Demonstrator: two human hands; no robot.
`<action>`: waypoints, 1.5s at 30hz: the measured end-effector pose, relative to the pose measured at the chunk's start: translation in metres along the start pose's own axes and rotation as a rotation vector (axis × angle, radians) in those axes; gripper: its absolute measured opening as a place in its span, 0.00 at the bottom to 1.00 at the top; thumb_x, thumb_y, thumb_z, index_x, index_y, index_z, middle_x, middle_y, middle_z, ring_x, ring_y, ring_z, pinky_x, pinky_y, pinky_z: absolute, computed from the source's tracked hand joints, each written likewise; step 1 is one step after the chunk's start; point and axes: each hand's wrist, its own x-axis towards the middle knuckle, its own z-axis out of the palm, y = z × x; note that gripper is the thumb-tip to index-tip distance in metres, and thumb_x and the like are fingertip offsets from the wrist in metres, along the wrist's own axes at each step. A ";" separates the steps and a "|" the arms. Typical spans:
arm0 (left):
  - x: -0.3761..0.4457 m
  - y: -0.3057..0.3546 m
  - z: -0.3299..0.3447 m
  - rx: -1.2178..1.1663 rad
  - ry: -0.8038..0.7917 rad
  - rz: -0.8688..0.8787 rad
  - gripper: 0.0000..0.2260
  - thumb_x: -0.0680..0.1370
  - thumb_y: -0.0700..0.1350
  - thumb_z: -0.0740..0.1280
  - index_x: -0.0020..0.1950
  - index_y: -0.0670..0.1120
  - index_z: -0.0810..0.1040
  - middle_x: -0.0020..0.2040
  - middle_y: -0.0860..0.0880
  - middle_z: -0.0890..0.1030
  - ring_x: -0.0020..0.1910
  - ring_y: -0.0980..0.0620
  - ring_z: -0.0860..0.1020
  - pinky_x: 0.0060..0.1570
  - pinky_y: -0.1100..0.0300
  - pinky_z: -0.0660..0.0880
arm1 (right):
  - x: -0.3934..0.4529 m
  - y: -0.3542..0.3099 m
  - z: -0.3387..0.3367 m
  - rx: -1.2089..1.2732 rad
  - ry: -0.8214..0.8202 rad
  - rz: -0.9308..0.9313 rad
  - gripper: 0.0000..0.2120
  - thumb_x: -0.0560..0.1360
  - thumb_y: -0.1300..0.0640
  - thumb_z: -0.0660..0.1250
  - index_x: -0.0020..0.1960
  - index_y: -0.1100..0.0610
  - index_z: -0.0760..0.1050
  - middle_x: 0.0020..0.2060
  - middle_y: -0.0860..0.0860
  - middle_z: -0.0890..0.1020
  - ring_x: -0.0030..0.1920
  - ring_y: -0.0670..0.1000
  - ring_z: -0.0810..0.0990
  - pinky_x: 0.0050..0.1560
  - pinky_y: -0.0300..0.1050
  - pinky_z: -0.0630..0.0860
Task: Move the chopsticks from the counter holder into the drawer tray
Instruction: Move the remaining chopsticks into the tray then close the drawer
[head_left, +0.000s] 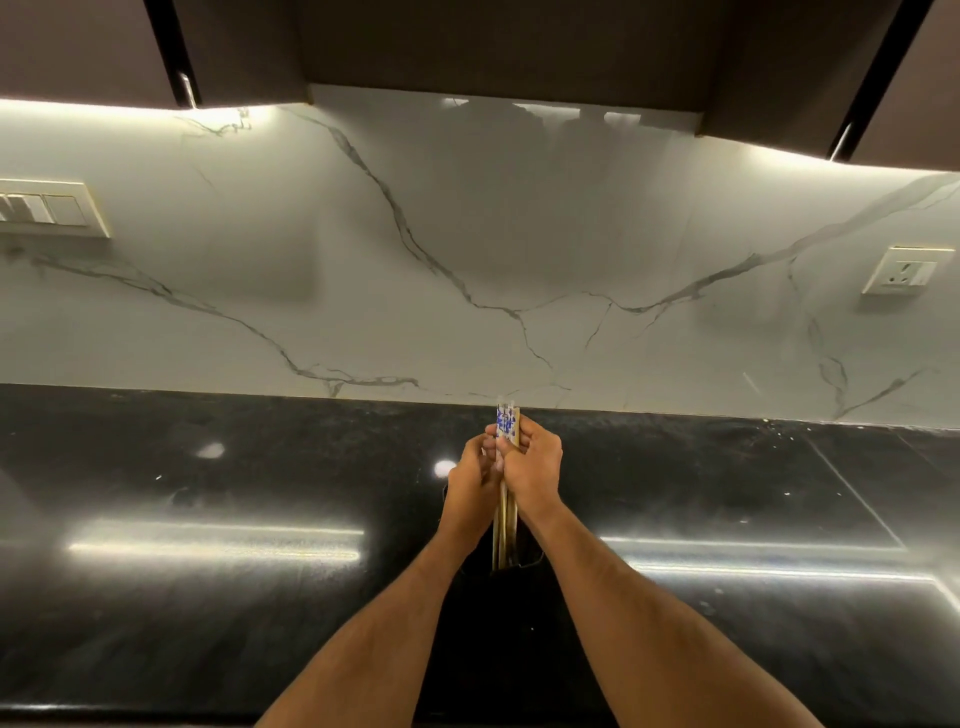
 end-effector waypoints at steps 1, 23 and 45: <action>-0.001 0.004 0.002 -0.037 -0.011 -0.007 0.13 0.82 0.37 0.63 0.66 0.47 0.72 0.53 0.52 0.83 0.51 0.60 0.83 0.47 0.68 0.78 | 0.001 -0.004 -0.001 0.033 0.005 -0.005 0.15 0.78 0.68 0.67 0.63 0.59 0.79 0.46 0.50 0.86 0.43 0.46 0.87 0.48 0.47 0.85; -0.063 0.087 0.003 -0.195 -0.105 -0.208 0.11 0.85 0.40 0.57 0.56 0.36 0.76 0.40 0.41 0.81 0.34 0.48 0.79 0.39 0.53 0.79 | -0.056 -0.088 -0.059 0.372 -0.171 0.012 0.09 0.82 0.66 0.62 0.59 0.58 0.78 0.47 0.56 0.87 0.48 0.56 0.87 0.47 0.48 0.85; -0.086 0.088 -0.004 -0.493 0.251 -0.516 0.10 0.84 0.40 0.59 0.57 0.37 0.78 0.43 0.41 0.81 0.38 0.47 0.79 0.50 0.49 0.80 | -0.083 -0.126 -0.132 0.452 0.232 -0.015 0.02 0.75 0.64 0.73 0.47 0.62 0.84 0.37 0.58 0.86 0.34 0.50 0.83 0.37 0.40 0.82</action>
